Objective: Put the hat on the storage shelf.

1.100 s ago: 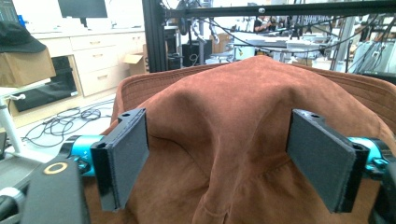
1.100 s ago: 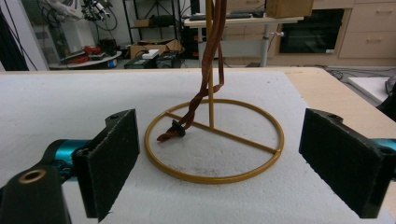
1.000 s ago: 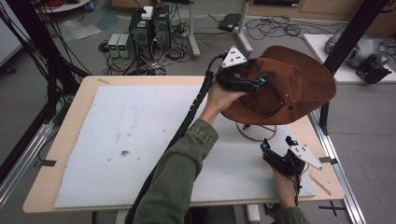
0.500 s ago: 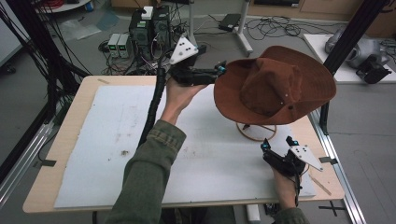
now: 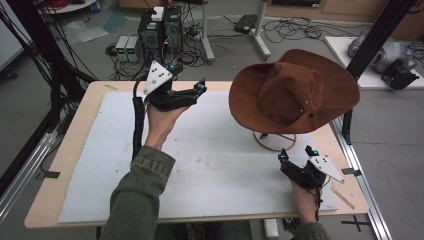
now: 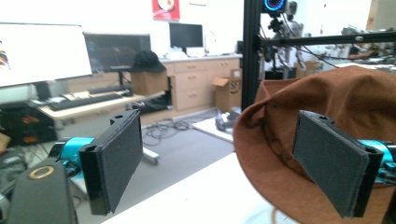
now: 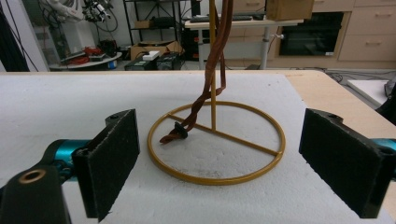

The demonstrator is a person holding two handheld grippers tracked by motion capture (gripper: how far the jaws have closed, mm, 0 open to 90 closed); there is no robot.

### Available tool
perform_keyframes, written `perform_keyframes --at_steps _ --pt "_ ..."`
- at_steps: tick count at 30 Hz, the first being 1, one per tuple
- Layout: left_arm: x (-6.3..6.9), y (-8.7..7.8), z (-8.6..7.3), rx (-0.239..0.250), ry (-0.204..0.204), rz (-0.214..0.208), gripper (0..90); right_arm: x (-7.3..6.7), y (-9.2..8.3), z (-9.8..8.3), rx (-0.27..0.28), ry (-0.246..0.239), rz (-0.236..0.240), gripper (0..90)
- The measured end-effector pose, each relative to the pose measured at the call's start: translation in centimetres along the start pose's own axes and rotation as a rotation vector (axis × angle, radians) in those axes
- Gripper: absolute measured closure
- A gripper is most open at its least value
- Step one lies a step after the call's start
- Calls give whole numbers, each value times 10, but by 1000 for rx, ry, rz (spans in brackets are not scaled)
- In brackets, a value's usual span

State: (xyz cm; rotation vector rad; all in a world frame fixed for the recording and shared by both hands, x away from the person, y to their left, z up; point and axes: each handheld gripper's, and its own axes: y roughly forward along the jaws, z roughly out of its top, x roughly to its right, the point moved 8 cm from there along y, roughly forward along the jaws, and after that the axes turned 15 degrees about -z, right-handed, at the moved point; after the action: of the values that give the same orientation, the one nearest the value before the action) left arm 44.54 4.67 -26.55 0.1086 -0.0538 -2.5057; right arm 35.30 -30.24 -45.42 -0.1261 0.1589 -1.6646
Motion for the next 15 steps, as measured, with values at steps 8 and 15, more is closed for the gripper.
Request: perform_keyframes --at_steps 8,15 --pt "0 -41 -18 6 37 70 167 -1 0 0 -7 1 -1 115" --pt "-7 -83 -43 32 16 149 168 0 -1 0 -7 4 -1 116"
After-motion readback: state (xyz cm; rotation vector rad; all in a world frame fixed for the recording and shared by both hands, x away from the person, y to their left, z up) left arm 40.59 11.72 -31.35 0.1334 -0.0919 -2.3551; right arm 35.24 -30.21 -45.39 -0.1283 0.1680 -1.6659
